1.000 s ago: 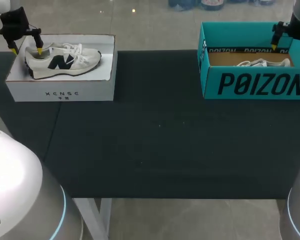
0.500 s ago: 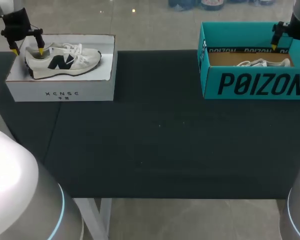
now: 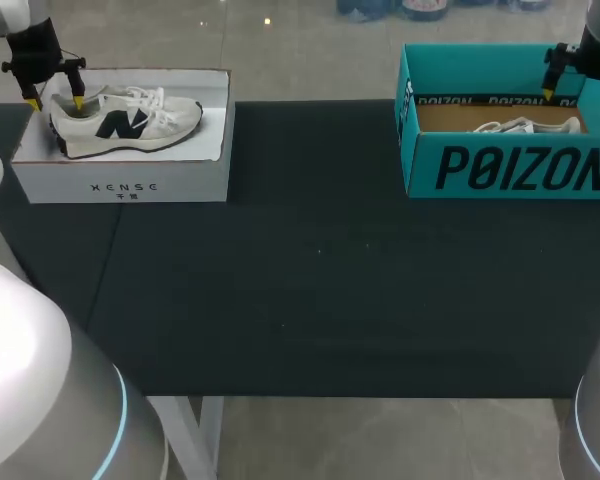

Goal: Take the shoe out of the shoebox, open the shoe tongue, remove and reinsert the insole, then place the shoe into the shoebox

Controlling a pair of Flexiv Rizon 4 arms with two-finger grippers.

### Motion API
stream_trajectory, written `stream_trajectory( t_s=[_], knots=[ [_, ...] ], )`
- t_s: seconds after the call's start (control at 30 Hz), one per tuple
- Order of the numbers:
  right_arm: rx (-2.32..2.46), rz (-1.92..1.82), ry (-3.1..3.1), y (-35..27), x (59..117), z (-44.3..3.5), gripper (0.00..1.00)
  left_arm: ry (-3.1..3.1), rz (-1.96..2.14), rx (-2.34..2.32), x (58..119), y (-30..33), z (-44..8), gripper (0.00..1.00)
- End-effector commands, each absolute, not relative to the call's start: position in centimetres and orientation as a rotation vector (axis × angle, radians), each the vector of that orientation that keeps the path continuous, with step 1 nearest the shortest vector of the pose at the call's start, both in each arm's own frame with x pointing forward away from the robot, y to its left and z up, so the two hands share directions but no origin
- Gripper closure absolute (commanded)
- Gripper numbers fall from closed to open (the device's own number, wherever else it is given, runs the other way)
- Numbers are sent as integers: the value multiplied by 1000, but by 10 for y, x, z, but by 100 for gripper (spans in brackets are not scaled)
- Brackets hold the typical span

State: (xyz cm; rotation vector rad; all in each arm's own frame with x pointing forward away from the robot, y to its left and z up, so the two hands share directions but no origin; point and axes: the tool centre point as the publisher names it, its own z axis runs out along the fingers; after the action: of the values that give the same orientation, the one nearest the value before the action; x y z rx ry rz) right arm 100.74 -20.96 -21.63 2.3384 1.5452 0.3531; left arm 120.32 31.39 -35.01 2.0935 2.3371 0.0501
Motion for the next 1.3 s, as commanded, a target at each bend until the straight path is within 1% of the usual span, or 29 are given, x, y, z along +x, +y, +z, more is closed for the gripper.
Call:
stream_trajectory(
  t_s=[0.03, 0.07, 0.1, 0.13, 0.17, 0.2, 0.27, 0.3, 0.37, 0.4, 0.47, 0.9, 1.3],
  knots=[
    [2338, 353, 1543, -209, 1008, -217, 0, 2342, 50, 2091, 1206, 314, -354, 25],
    [2338, 353, 1543, -209, 1008, -217, 0, 2344, 52, 2088, 1206, 314, -355, 27],
    [2338, 353, 1543, -209, 1008, -217, 0, 2345, 52, 2087, 1206, 314, -355, 33],
    [2338, 353, 1543, -209, 1008, -217, 0, 2349, 52, 2078, 1206, 314, -355, 51],
    [2338, 353, 1543, -209, 1008, -217, 0, 2351, 52, 2075, 1206, 314, -355, 57],
    [2338, 353, 1543, -209, 1008, -217, 0, 2351, 54, 2075, 1206, 314, -355, 60],
    [2338, 353, 1543, -209, 1008, -217, 0, 2352, 60, 2074, 1207, 314, -356, 72],
    [2338, 353, 1543, -209, 1008, -217, 0, 2353, 63, 2073, 1207, 314, -356, 84],
    [2338, 353, 1543, -209, 1008, -217, 0, 2355, 67, 2073, 1207, 314, -356, 95],
    [2338, 353, 1543, -209, 1008, -217, 0, 2356, 70, 2073, 1207, 314, -356, 97],
    [2338, 353, 1543, -209, 1008, -217, 0, 2356, 72, 2074, 1207, 315, -357, 100],
    [2338, 353, 1543, -209, 1008, -217, 0, 2352, 84, 2079, 1195, 316, -351, 100],
    [2338, 353, 1543, -209, 1008, -217, 0, 2292, 145, 2047, 1179, 319, -307, 100]
  ],
)
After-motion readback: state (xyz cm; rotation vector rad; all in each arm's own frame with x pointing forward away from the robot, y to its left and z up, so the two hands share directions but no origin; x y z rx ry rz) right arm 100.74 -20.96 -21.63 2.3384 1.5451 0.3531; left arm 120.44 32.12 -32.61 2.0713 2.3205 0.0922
